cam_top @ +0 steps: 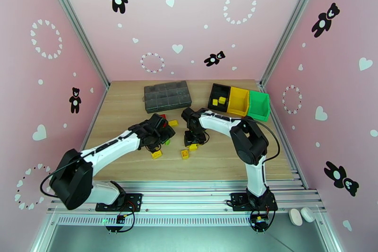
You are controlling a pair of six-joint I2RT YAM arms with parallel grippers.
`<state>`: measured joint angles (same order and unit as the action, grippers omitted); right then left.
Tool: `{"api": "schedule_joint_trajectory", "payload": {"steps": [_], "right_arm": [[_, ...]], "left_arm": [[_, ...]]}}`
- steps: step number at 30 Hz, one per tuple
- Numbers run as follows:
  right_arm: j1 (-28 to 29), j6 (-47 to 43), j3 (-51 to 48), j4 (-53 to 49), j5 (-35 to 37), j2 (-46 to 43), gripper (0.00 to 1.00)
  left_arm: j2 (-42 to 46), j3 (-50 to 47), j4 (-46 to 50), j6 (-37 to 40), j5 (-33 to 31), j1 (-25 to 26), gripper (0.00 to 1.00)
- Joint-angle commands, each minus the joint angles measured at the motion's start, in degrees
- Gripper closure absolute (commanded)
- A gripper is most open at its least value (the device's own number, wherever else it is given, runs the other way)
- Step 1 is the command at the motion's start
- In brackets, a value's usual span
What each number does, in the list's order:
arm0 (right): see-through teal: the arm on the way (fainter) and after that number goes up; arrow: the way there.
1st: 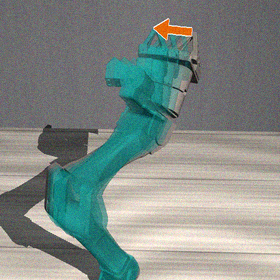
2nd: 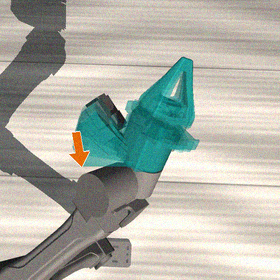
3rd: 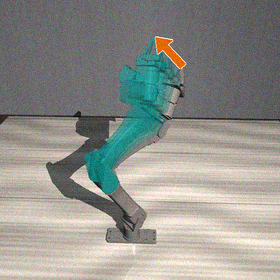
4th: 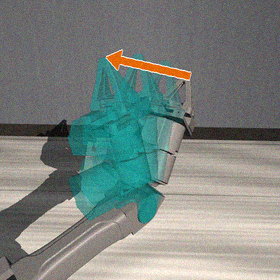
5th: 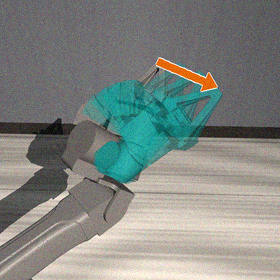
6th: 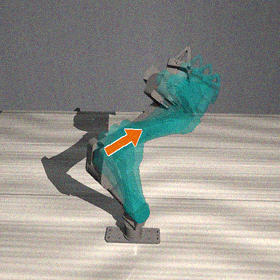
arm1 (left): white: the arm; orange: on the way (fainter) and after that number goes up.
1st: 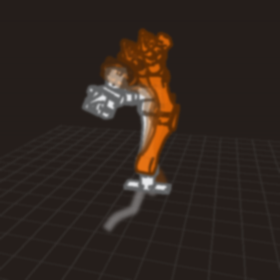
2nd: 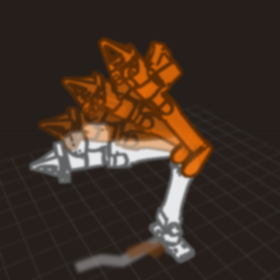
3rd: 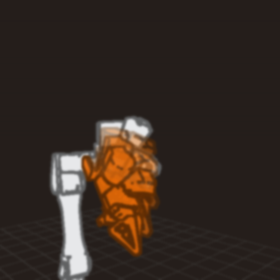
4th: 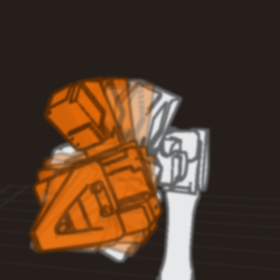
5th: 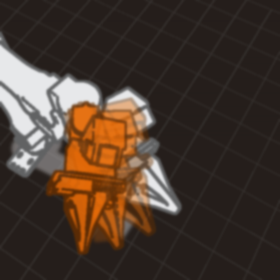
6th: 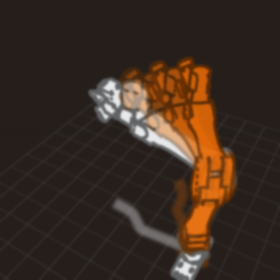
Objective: Sort the legos into containers by color
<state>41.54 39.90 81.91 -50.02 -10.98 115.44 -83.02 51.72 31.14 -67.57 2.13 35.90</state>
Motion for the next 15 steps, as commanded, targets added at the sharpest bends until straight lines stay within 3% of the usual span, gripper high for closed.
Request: {"api": "schedule_joint_trajectory", "payload": {"steps": [1, 15], "right_arm": [[-1.8, -0.5, -1.0, -1.6, 1.0, -2.8, 0.57], [-17.7, -0.8, 3.1, 0.5, -9.7, -7.2, 0.61]], "left_arm": [[-2.6, 2.6, -5.5, 1.1, 4.2, 0.6, 0.02], [-19.0, 19.5, -15.0, 4.4, 18.0, -1.5, 0.02]]}}
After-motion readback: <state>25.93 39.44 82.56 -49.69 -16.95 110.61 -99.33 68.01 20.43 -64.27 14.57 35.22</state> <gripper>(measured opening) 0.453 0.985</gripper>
